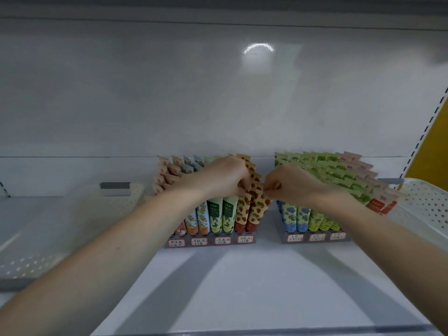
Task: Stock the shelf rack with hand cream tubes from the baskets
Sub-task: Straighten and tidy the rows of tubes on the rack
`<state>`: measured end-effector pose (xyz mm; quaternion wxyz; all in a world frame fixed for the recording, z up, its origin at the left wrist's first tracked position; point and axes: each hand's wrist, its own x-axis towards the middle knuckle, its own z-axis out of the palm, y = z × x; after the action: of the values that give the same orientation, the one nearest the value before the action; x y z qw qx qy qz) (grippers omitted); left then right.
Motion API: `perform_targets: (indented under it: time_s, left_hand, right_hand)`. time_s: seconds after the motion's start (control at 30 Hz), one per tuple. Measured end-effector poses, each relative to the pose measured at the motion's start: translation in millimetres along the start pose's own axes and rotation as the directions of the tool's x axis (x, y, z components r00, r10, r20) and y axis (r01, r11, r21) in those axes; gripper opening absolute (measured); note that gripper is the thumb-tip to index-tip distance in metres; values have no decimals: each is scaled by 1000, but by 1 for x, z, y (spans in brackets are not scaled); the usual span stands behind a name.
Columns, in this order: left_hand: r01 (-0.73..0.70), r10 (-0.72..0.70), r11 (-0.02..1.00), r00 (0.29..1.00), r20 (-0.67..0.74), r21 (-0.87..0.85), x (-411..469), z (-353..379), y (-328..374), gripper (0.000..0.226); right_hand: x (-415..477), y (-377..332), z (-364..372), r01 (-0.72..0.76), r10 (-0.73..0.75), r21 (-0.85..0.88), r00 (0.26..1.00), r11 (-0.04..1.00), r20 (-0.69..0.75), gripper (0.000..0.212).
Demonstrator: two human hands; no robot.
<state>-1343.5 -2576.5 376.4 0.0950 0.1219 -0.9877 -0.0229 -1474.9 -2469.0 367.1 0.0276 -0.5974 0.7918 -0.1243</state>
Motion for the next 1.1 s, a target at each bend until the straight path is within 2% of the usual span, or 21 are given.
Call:
perform_targets:
  time_s: [0.8, 1.1]
  left_hand:
    - [64, -63, 998, 994, 88, -8, 12, 6, -1, 17]
    - [53, -52, 998, 998, 41, -21, 7, 4, 0, 18]
  right_hand:
    - [13, -11, 7, 9, -10, -1, 1000, 1000, -18, 19]
    - [11, -11, 5, 24, -23, 22, 1000, 999, -16, 19]
